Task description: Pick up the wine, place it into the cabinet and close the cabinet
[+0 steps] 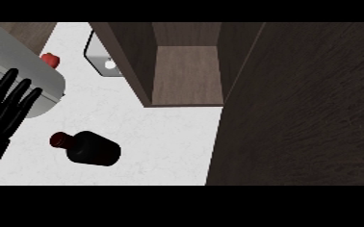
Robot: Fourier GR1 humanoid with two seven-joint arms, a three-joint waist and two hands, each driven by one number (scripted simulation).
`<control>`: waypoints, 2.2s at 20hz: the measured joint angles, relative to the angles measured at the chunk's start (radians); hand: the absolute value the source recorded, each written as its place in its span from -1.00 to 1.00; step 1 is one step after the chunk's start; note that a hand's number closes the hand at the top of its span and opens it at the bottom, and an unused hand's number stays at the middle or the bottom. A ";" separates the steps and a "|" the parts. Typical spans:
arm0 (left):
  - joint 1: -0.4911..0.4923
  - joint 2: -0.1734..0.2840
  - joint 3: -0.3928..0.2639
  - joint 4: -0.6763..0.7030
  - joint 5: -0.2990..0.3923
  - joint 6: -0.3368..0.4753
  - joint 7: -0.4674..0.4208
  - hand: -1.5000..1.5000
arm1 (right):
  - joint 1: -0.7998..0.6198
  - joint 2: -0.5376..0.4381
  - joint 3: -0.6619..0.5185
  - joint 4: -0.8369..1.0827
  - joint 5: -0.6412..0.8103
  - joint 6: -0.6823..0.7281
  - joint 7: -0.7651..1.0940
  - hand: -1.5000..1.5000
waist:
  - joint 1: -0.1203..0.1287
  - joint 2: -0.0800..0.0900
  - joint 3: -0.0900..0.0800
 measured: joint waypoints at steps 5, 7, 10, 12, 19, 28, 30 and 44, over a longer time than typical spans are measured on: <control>0.025 -0.030 -0.009 0.106 -0.066 -0.057 -0.105 -1.00 | -0.015 -0.016 0.015 0.000 0.007 -0.031 0.006 -1.00 | -0.002 0.000 0.000; 0.042 -0.038 -0.005 0.137 -0.084 -0.080 -0.142 -1.00 | -0.012 -0.024 0.027 0.000 0.011 -0.042 -0.001 -1.00 | -0.001 0.000 0.000; 0.050 -0.055 -0.009 0.187 -0.120 -0.095 -0.195 -1.00 | -0.013 -0.041 0.037 -0.001 0.015 -0.055 0.001 -1.00 | -0.002 0.000 0.000; 0.082 -0.072 -0.013 0.222 -0.152 -0.119 -0.255 -1.00 | -0.026 -0.051 0.035 -0.002 0.017 -0.064 0.011 -1.00 | -0.001 0.000 0.000; 0.121 -0.074 0.012 0.354 -0.212 -0.183 -0.389 -1.00 | -0.052 -0.076 0.067 -0.003 0.028 -0.111 0.030 -1.00 | -0.003 -0.001 -0.001; 0.140 -0.077 0.018 0.516 -0.284 -0.242 -0.529 -1.00 | -0.093 -0.108 0.076 -0.002 0.038 -0.154 0.054 -1.00 | -0.002 0.000 0.000; 0.129 -0.069 0.028 0.572 -0.293 -0.255 -0.559 -1.00 | -0.100 -0.118 0.079 -0.003 0.039 -0.160 0.061 -1.00 | -0.003 0.000 0.000; 0.012 -0.062 0.039 0.948 -0.426 -0.258 -0.810 -1.00 | -0.094 -0.168 0.109 -0.002 0.048 -0.198 0.031 -1.00 | -0.008 0.001 0.000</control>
